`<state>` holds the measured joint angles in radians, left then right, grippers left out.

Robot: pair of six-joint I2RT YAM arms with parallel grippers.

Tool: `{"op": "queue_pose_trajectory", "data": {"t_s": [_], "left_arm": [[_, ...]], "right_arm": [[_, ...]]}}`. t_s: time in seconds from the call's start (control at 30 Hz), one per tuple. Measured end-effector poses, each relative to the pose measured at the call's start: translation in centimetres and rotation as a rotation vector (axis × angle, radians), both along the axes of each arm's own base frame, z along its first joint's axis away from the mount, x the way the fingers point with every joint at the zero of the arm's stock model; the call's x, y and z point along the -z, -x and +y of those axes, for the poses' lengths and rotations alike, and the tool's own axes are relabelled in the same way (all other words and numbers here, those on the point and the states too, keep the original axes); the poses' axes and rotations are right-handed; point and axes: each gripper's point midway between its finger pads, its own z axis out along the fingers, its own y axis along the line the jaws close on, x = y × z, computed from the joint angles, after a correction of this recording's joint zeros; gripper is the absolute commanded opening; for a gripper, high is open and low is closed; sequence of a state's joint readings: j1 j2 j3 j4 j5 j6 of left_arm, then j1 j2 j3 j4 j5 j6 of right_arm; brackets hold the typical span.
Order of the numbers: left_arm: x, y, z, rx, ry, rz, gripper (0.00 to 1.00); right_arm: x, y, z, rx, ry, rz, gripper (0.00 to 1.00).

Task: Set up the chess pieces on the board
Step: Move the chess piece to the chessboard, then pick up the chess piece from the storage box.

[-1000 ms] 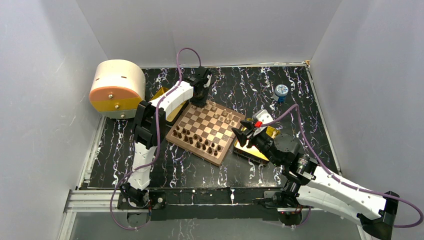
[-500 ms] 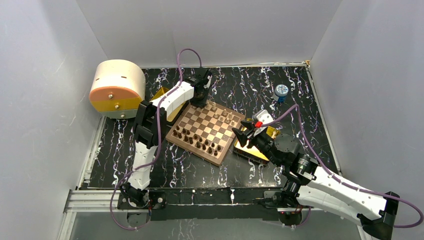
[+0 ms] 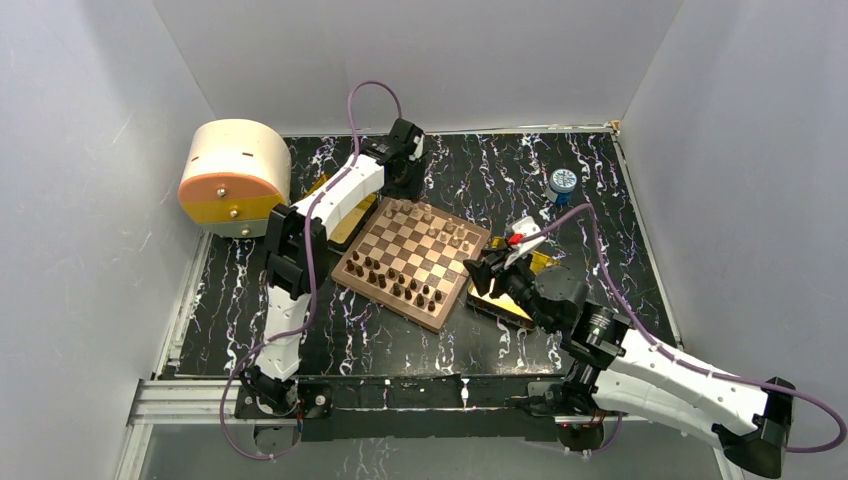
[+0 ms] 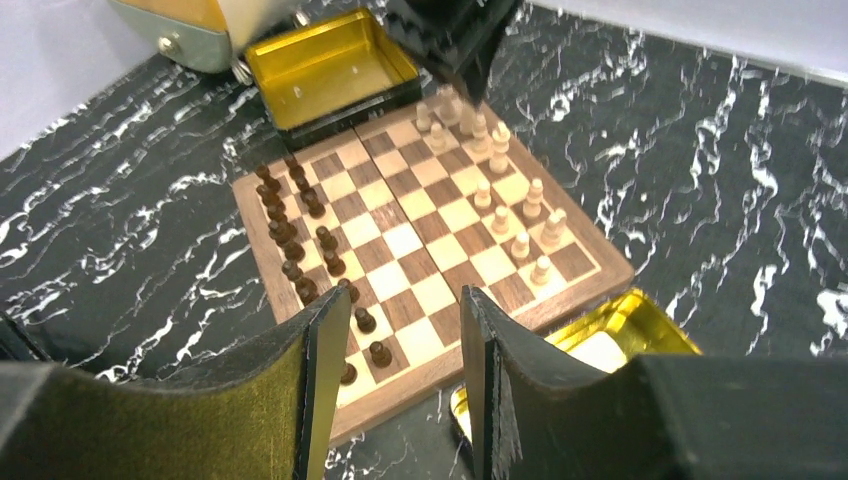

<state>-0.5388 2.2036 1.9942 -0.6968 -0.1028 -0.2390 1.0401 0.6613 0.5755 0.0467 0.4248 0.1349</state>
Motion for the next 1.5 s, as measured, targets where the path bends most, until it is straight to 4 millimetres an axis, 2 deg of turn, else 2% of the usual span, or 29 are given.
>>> {"op": "queue_pose_trajectory", "data": {"t_s": [0.1,0.17,0.23,0.3,0.4,0.47,0.53,0.6,0.7,0.8,0.93,1.13,1.2,1.3,1.5], "left_arm": [[-2.5,0.1,-0.1,-0.005,0.037,-0.038,0.53],[-4.9,0.4,0.0,-0.013,0.069,-0.083,0.58],[-8.0,1.0,0.8,-0.029,0.116,-0.143,0.62],[-11.1,2.1,1.7,-0.04,0.162,-0.197,0.71],[-15.3,4.1,3.9,-0.068,0.241,-0.287,0.84],[-16.9,5.4,5.7,-0.087,0.276,-0.329,0.88],[-17.3,6.9,7.2,-0.101,0.29,-0.344,0.9],[-17.0,8.4,8.5,-0.108,0.29,-0.351,0.9],[-15.5,11.1,9.4,-0.086,0.286,-0.33,0.9],[-13.6,13.7,10.4,-0.065,0.275,-0.308,0.9],[-10.7,16.5,11.8,-0.051,0.251,-0.294,0.9],[-6.0,19.0,13.3,-0.041,0.193,-0.238,0.9],[-5.0,19.5,13.6,-0.035,0.179,-0.229,0.9],[-4.9,19.7,13.8,-0.027,0.178,-0.243,0.9],[-6.7,19.4,13.5,-0.011,0.21,-0.317,0.89]], "right_arm": [[2.0,-0.2,0.1,0.034,0.019,0.084,0.54],[3.5,-0.4,0.1,0.061,0.048,0.14,0.54],[5.2,-0.6,0.1,0.095,0.095,0.206,0.55],[6.2,-0.8,0.2,0.121,0.133,0.253,0.55],[7.5,-1.3,0.7,0.145,0.185,0.317,0.55],[8.4,-1.9,0.7,0.162,0.214,0.368,0.53],[9.2,-2.9,0.1,0.197,0.231,0.427,0.51],[10.1,-4.4,-1.3,0.259,0.245,0.491,0.49],[11.3,-6.2,-4.1,0.367,0.268,0.579,0.47],[12.2,-7.4,-6.9,0.468,0.285,0.652,0.5],[12.9,-7.9,-9.4,0.586,0.287,0.692,0.53],[13.5,-8.1,-11.5,0.745,0.257,0.707,0.56],[14.2,-8.4,-12.4,0.82,0.253,0.717,0.57],[15.4,-8.7,-13.7,0.916,0.262,0.737,0.57],[18.0,-8.5,-15.7,1.074,0.292,0.784,0.57]]}}
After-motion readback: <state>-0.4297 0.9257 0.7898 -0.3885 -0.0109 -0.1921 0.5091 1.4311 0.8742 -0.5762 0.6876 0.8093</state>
